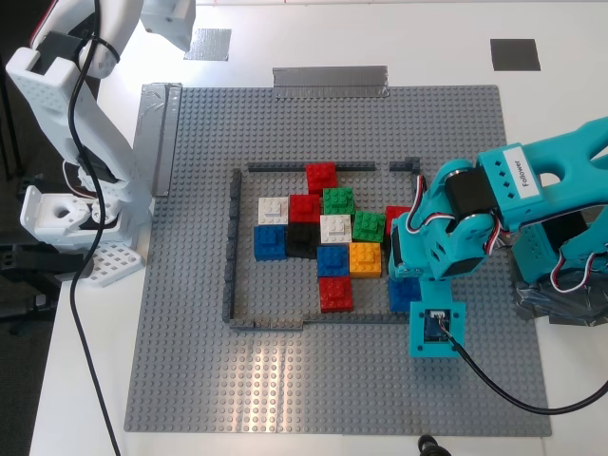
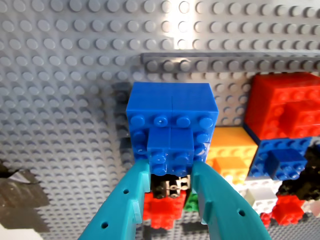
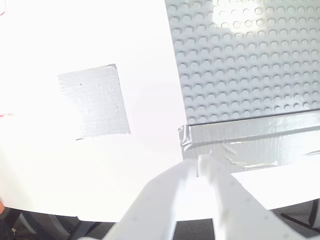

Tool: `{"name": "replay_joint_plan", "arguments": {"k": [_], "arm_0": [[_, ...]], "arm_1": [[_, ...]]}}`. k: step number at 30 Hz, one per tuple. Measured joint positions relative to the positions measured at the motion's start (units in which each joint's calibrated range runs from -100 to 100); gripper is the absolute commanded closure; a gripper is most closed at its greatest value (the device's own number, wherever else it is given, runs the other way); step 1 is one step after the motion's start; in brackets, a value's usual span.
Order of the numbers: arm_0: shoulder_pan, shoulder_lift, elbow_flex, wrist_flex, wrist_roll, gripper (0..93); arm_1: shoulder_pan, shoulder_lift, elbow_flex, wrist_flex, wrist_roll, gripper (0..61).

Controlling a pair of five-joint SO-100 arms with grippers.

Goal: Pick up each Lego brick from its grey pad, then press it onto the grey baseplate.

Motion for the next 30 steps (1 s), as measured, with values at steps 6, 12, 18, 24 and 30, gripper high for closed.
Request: {"name": "replay_joint_plan", "arguments": {"k": [6, 12, 18, 24, 30], "arm_0": [[0.0, 0.0, 0.59, -0.87, 0.0, 92.7], [0.0, 0.0, 0.59, -1.39, 0.0, 92.7], [0.07, 0.0, 0.59, -1.39, 0.0, 92.7], [0.07, 0.0, 0.59, -1.39, 0.0, 92.7], [0.96, 0.0, 0.59, -1.39, 0.0, 92.7]], "arm_1": [[-0.27, 1.04, 0.0, 0.0, -0.29, 61.2], [-0.27, 1.38, 0.0, 0.0, -0.29, 61.2], [-0.27, 1.38, 0.0, 0.0, -0.29, 61.2], [-0.27, 1.38, 0.0, 0.0, -0.1, 61.2], [-0.27, 1.38, 0.0, 0.0, 0.2, 61.2]]}}
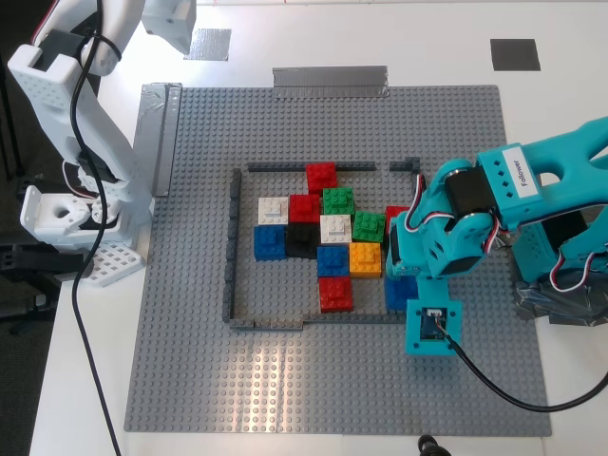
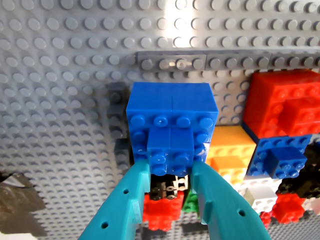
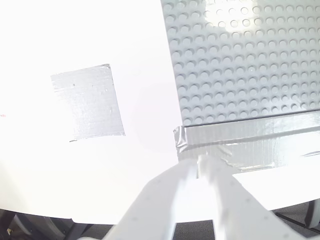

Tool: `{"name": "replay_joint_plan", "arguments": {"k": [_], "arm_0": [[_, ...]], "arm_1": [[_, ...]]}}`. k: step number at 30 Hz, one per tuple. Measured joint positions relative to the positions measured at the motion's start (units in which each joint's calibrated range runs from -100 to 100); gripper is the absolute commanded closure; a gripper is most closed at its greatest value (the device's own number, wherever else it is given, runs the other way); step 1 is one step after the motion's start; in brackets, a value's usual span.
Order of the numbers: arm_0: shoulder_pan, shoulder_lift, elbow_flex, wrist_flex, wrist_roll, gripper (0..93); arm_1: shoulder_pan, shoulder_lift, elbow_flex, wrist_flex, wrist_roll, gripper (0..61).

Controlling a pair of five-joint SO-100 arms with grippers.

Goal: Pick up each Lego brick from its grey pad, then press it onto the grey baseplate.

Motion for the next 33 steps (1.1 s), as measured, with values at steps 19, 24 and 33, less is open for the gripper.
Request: {"name": "replay_joint_plan", "arguments": {"k": [19, 24, 33], "arm_0": [[1.18, -0.08, 4.68, -2.43, 0.78, 92.7], [1.18, -0.08, 4.68, -2.43, 0.78, 92.3], [1.18, -0.34, 4.68, -1.65, 0.78, 78.3]], "arm_1": [[-2.82, 0.0, 1.06, -3.86, -1.61, 61.2], [-2.82, -0.17, 1.26, -3.06, -1.03, 61.2], [-2.09, -0.69, 1.74, -2.65, 4.25, 61.2]]}}
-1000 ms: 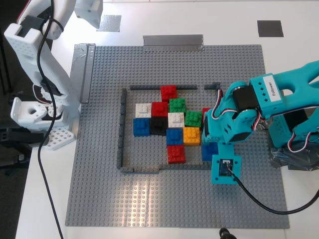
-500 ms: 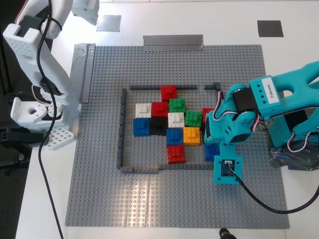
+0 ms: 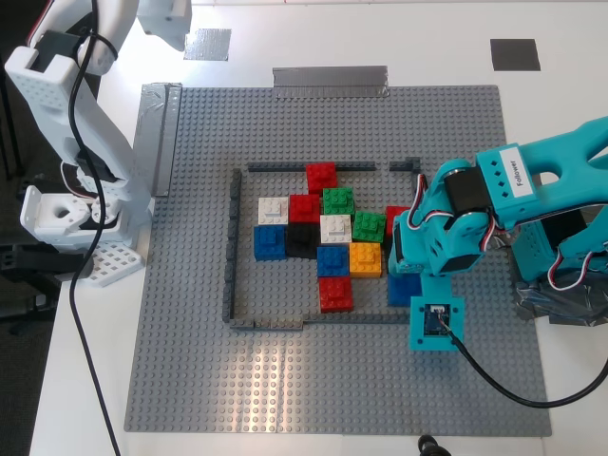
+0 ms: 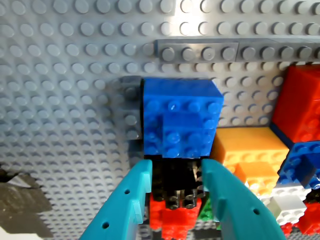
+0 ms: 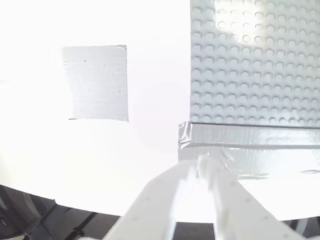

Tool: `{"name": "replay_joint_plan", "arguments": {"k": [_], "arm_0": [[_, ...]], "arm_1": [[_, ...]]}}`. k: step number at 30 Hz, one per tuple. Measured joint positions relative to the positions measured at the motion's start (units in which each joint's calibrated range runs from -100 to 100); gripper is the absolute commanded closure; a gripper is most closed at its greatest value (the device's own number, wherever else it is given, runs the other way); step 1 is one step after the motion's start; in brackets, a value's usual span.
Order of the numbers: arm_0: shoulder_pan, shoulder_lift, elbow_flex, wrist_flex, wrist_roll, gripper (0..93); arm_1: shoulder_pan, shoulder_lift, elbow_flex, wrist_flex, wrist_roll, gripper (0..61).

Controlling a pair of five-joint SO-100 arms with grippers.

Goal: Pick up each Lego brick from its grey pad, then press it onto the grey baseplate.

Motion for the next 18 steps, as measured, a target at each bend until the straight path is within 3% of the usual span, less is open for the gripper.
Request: {"name": "replay_joint_plan", "arguments": {"k": [5, 10, 13, 18], "arm_0": [[0.0, 0.0, 0.1, 0.09, 0.0, 78.2], [0.0, -0.34, -2.54, 2.26, 0.0, 78.2], [0.0, -0.34, -8.98, 7.22, -0.05, 78.7], [1.55, -0.34, -25.46, 17.57, -0.21, 79.0]], "arm_1": [[0.82, -2.68, 3.29, -3.3, 1.47, 61.2], [0.82, -6.3, 8.9, -9.81, 0.29, 61.2], [0.82, -7.94, 12.28, -13.44, -1.76, 61.2], [1.18, -6.99, 10.83, -12.23, -3.52, 61.3]]}}
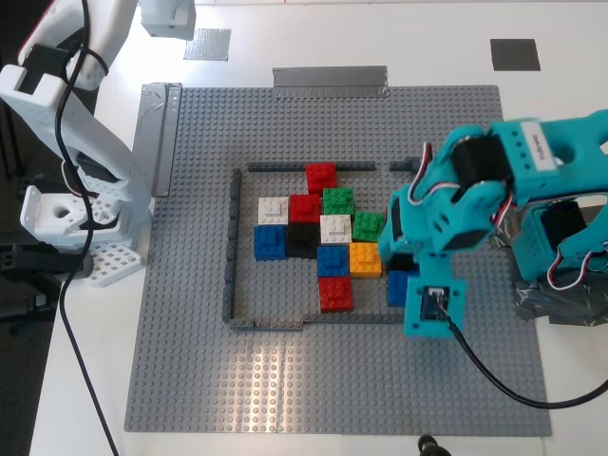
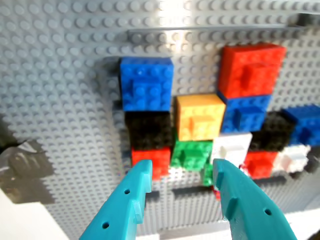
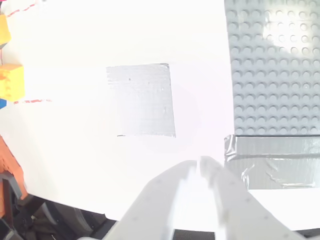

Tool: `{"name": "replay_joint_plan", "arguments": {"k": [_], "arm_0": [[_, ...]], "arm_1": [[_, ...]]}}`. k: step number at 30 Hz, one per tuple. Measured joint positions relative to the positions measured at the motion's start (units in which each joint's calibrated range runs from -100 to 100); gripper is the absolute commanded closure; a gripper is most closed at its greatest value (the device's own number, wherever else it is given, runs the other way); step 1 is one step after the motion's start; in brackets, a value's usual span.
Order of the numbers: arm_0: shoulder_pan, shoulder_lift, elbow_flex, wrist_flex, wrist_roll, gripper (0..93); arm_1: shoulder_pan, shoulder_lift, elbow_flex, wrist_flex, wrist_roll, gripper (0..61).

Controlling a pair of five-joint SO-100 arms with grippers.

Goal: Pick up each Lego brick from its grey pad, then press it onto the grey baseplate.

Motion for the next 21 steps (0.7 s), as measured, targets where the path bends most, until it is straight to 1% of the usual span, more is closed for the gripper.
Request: {"name": "replay_joint_plan", "arguments": {"k": [2, 5, 7, 9, 12, 15, 18, 21], "arm_0": [[3.11, 0.0, -7.22, 3.48, 0.0, 82.2], [13.39, 0.0, -15.32, 4.78, 0.16, 92.7], [22.57, 0.0, -17.66, 2.78, 0.73, 92.7], [32.63, 0.93, -18.34, -1.48, 1.52, 92.7], [47.87, 3.72, -18.44, -10.35, 1.57, 92.7], [61.19, 6.34, -17.07, -17.22, 1.57, 92.7], [71.18, 7.1, -14.24, -19.13, 1.78, 92.7], [77.69, 7.19, -12.88, -19.57, 1.99, 92.7]], "arm_1": [[0.45, 2.68, -3.19, 1.05, -0.29, 61.3], [1.09, 8.03, -9.48, 2.82, -0.78, 61.3], [1.09, 10.45, -12.28, 2.9, -1.03, 61.3], [1.09, 11.57, -14.31, 3.14, -1.32, 61.3], [1.09, 11.83, -15.96, 3.78, -1.42, 61.3], [1.09, 13.21, -19.05, 6.03, -1.32, 61.3], [1.09, 14.08, -22.05, 7.64, -1.22, 61.3], [1.09, 14.16, -22.82, 8.61, -1.22, 61.3]]}}
